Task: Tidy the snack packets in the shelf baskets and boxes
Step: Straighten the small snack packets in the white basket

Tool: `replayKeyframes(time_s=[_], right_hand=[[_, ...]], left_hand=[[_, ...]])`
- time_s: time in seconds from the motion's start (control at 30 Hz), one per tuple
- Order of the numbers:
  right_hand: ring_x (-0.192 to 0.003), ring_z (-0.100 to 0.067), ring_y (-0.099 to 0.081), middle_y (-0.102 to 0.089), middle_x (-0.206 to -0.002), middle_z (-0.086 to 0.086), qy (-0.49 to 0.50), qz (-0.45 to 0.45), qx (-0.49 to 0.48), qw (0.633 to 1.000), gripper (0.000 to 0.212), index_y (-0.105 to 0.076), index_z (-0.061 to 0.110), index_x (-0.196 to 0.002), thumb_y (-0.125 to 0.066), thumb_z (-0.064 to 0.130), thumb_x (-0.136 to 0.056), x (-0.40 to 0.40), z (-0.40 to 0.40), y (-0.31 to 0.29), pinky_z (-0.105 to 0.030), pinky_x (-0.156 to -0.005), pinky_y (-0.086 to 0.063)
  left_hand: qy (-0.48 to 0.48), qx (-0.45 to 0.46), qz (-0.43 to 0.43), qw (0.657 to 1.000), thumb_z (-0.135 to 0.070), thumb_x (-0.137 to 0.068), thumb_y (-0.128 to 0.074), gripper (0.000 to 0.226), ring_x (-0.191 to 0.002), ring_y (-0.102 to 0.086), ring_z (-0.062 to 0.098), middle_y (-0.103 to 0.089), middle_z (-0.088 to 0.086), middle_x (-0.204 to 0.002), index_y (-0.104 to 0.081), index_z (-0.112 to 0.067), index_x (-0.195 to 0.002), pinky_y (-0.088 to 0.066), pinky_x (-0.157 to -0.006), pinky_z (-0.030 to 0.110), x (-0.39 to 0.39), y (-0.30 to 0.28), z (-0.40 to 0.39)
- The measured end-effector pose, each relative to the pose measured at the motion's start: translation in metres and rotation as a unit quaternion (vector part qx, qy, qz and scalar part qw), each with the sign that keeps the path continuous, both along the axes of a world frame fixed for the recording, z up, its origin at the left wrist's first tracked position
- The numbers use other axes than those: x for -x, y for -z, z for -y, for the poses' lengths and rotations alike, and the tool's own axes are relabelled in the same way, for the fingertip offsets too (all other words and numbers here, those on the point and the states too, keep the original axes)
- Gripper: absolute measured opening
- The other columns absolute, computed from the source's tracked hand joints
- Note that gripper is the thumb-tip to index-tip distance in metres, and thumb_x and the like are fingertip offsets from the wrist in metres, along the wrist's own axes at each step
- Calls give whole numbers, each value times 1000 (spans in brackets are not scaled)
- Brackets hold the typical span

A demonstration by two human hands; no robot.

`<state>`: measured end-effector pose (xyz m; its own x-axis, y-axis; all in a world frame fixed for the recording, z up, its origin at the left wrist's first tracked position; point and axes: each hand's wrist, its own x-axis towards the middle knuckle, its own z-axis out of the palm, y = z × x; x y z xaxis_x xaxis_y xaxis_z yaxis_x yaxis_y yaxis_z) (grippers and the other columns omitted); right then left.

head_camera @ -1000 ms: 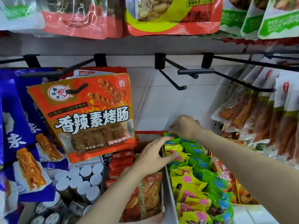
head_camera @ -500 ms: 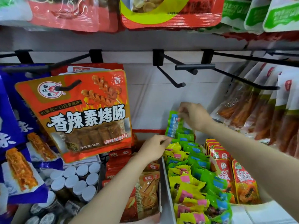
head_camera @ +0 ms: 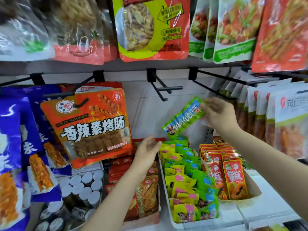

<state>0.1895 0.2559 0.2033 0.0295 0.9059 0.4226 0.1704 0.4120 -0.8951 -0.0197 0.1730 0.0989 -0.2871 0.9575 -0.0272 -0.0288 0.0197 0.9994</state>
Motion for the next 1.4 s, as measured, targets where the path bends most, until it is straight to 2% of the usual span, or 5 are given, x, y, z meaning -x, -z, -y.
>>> replayKeyframes(time_s=[0.33,0.53,0.83,1.2,1.4], right_hand=[[-46,-1,-62,-64,-81,-14,-43,-9,110,993,17,-63,-8,-105,-64,-1,-89,-14,71,-23,-14,-43,-50],[-84,-30,-64,-66,-100,-26,-38,14,126,991,27,-64,-12,-112,-66,0,-88,-17,88,-26,-27,-64,-59],[-69,-8,-63,-62,-91,-6,-87,-68,139,984,10,-65,6,-102,-62,6,-93,-13,90,-28,-24,-65,-60],[-82,-14,-66,-61,-101,-9,-174,-158,169,957,10,-62,9,-104,-60,10,-94,0,60,-17,-32,-79,-58],[-86,-20,-68,-68,-99,-6,-221,-87,285,928,49,-66,16,-123,-42,50,-97,-3,44,-25,-31,-74,-57]], left_hand=[[81,-42,200,976,2,-91,-59,10,-75,-73,15,-75,4,-82,-60,-1,-101,-60,-69,26,-13,-22,71],[65,-54,227,970,2,-90,-61,6,-77,-73,22,-73,14,-84,-56,0,-87,-58,-66,24,-23,-19,98],[201,30,461,864,-44,-95,-48,44,-109,-65,35,-62,25,-126,-69,-12,-116,-59,-79,39,-25,-25,110],[240,-7,462,854,-6,-93,-52,36,-80,-62,22,-61,14,-93,-56,-5,-129,-58,-70,30,-34,-18,81],[87,-131,248,956,-11,-74,-72,32,-86,-73,15,-75,4,-103,-75,-16,-105,-55,-68,17,-24,-12,63]])
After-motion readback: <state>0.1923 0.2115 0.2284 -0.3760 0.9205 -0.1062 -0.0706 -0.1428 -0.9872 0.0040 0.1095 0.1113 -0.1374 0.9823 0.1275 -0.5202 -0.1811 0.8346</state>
